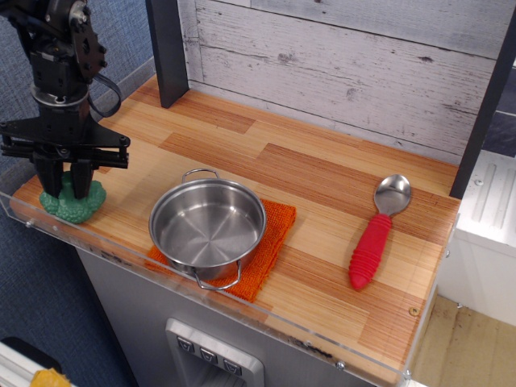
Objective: Place the broccoli in the pan
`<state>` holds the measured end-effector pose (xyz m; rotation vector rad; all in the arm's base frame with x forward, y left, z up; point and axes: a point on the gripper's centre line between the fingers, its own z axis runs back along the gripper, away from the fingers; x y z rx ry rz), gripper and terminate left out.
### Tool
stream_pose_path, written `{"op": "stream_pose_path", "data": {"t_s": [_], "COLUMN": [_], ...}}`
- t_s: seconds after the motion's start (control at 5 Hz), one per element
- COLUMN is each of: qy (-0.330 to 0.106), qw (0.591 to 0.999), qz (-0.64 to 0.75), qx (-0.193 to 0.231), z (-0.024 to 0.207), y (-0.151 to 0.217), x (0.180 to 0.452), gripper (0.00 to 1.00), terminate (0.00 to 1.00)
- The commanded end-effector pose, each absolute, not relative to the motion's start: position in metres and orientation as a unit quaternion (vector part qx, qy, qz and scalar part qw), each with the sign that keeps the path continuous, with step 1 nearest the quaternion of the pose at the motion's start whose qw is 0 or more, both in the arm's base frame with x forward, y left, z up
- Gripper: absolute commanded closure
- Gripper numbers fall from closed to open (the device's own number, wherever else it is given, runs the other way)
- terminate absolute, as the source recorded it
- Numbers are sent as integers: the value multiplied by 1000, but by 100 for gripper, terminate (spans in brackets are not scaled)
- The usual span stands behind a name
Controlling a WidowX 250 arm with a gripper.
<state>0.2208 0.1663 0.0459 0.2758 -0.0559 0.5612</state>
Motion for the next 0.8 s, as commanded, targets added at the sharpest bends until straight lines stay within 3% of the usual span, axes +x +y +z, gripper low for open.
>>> {"op": "stream_pose_path", "data": {"t_s": [0.0, 0.2, 0.4, 0.6], "qy": [-54, -84, -112, -132], "qw": [939, 938, 949, 966], "qz": [293, 288, 255, 188], "qx": [170, 172, 147, 118], "z": [87, 120, 134, 132], "y": [172, 162, 134, 88], "x": [220, 226, 233, 240], "gripper": [100, 100, 100, 100], "terminate": [0, 0, 0, 0]}}
